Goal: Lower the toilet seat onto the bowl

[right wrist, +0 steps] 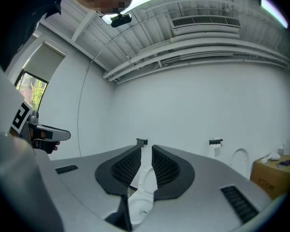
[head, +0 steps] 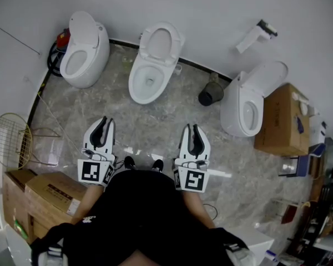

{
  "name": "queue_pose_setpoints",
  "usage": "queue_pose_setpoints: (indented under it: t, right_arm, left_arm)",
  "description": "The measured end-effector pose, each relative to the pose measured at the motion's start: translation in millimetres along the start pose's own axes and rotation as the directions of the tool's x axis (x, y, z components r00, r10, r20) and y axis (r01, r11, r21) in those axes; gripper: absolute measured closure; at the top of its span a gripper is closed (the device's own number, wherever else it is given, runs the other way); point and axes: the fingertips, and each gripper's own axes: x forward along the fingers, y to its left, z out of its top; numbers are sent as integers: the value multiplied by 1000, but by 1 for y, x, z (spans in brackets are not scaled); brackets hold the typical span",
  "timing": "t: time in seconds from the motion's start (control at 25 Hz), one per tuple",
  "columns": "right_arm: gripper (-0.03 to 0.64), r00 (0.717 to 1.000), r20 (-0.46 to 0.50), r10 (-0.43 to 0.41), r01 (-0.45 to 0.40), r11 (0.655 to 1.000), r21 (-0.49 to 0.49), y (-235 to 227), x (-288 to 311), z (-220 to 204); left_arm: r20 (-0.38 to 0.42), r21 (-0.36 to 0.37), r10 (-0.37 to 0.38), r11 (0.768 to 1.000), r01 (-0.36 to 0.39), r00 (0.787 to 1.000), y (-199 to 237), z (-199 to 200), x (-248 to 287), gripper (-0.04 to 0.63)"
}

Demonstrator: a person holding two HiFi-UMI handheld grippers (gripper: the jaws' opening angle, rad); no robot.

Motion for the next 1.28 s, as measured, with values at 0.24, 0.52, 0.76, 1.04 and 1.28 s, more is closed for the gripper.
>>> queue_pose_setpoints:
  t: [0.24,0.52,0.76,1.04,1.28]
  right_arm:
    - [500,1000,1,-2,2,1000,-4,-1,-2,-2]
    - [403,1000,-5,-7,7,1000,-16,-1,1,-2]
    - [317,999,-31,36,-37,999,-20,9,4,-11]
    - [236,999,-34,37,-38,999,-2,10,0,-10]
    - [187,999,-41,22,-23,1000,-17,11,-1,-9]
  left_arm:
    - [7,8,-5,1000,5,1000,-1,4,1,481]
    - [9,24,-20,1000,20,1000,-3,5,2,396]
    - [-19,46,-29,999,29,999,-3,0,-1,285]
    - [-8,63,-26,998,27,1000,1,1,-4,148]
    - [22,100,-5,995,3,1000,9,8,-7,19]
